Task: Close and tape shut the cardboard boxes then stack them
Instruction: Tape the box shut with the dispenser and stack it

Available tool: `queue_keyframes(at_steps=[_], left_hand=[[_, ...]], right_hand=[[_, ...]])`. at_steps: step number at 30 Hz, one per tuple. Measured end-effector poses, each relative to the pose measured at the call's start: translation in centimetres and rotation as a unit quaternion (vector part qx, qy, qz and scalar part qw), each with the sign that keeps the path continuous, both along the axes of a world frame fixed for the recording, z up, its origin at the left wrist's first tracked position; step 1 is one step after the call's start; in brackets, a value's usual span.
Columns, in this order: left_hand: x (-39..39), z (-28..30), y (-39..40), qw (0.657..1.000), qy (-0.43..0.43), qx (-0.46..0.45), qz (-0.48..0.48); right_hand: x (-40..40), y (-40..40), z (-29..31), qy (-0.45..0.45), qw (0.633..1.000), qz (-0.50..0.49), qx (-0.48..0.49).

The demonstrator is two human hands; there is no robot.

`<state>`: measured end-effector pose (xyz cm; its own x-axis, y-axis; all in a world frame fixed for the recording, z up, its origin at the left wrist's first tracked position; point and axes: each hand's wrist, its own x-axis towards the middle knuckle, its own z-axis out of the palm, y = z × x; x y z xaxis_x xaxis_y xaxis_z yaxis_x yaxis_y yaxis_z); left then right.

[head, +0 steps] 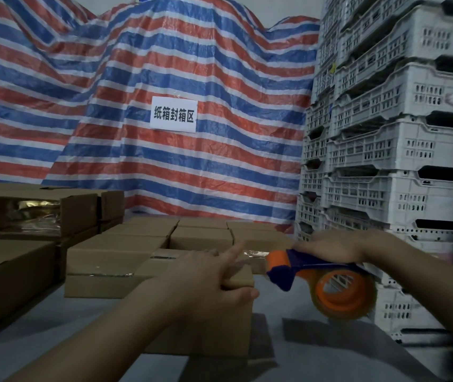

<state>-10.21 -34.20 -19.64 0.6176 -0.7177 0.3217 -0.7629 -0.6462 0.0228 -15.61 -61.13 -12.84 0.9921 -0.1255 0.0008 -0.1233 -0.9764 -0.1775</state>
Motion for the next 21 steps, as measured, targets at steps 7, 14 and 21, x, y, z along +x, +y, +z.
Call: queue_keyframes(at_steps=[7,14,21], left_hand=[[-0.4,-0.2,-1.1,0.998,-0.026,0.056,0.01],[0.0,-0.3,-1.1,0.998,-0.04,0.057,0.002],[-0.3,-0.7,-0.7,0.998,-0.046,0.041,0.011]], right_hand=[[-0.1,0.8,-0.3,-0.022,0.998,-0.004,-0.056],[0.4,8.8,3.5,0.002,0.897,-0.025,-0.441],[0.2,8.2,-3.2,0.048,0.85,-0.011,-0.524]])
